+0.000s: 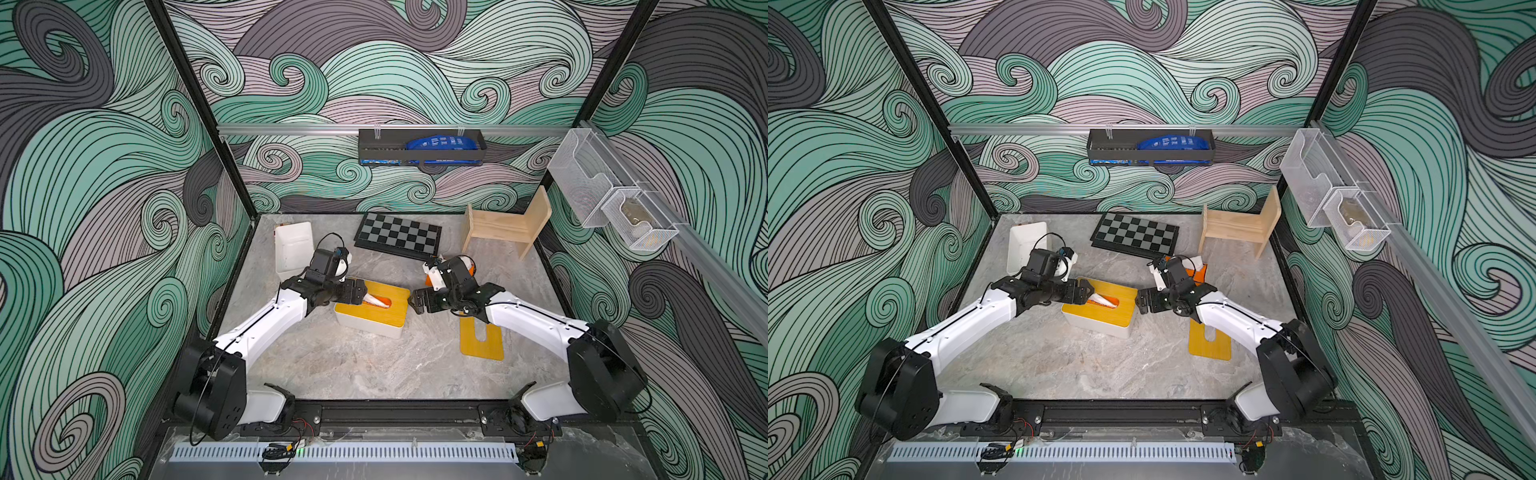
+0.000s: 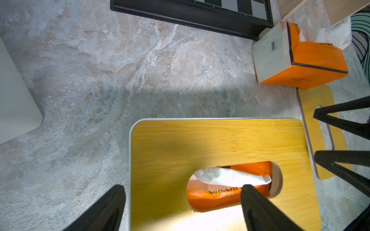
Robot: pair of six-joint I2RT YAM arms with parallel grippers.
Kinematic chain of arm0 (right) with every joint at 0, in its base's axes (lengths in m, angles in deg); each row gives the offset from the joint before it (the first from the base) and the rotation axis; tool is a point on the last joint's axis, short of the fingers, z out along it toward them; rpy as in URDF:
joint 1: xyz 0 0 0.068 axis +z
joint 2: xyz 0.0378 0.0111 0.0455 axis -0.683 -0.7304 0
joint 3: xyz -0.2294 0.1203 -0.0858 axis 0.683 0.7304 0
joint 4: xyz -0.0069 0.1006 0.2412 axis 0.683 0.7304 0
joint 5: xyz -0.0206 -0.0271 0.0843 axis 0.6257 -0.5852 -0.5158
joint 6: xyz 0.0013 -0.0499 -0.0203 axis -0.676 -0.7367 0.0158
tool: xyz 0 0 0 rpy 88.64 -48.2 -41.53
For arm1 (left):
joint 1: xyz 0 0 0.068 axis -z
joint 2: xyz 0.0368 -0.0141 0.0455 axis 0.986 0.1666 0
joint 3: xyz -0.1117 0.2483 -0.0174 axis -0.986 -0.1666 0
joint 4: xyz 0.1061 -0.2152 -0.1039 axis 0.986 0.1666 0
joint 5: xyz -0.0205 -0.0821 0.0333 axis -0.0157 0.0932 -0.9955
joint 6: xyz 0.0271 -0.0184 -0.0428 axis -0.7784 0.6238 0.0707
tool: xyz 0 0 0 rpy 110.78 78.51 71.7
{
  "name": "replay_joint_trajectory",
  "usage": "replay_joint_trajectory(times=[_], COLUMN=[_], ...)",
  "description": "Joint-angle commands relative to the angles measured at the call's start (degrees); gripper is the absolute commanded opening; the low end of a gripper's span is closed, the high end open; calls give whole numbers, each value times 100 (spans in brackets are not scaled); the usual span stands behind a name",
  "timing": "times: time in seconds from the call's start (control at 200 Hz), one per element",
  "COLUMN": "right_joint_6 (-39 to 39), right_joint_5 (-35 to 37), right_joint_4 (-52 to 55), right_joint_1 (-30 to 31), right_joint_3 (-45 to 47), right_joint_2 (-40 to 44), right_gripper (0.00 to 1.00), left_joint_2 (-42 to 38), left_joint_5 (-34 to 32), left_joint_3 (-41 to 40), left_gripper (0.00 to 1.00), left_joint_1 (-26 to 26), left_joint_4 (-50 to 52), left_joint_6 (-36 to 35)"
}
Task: Put the tissue paper into the tissue box
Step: Close the box lid on the tissue box.
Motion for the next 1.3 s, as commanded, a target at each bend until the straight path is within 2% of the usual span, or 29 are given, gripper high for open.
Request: replay_joint_trajectory(times=[0.0, 0.58, 0.986, 1.296], right_joint_6=[-24, 52, 511, 882], right_joint_5=[-89, -17, 477, 239], right_joint_4=[26, 9, -497, -1240], right_joint_1=[-8, 96, 91, 119], right_joint_3=[-121, -7, 1190, 1824], right_joint_2=[-108, -625, -425, -491], right_gripper=[100, 100, 100, 100], left_joint_2=[-25, -17, -105, -158], left_joint_5=[-12, 59, 59, 32], left_joint_3=[25, 20, -2, -3], left_gripper=[93, 93, 93, 93], left_joint_1=[15, 15, 15, 15], left_joint_4=[-12, 6, -25, -38], left_joint_6=[19, -7, -7, -10])
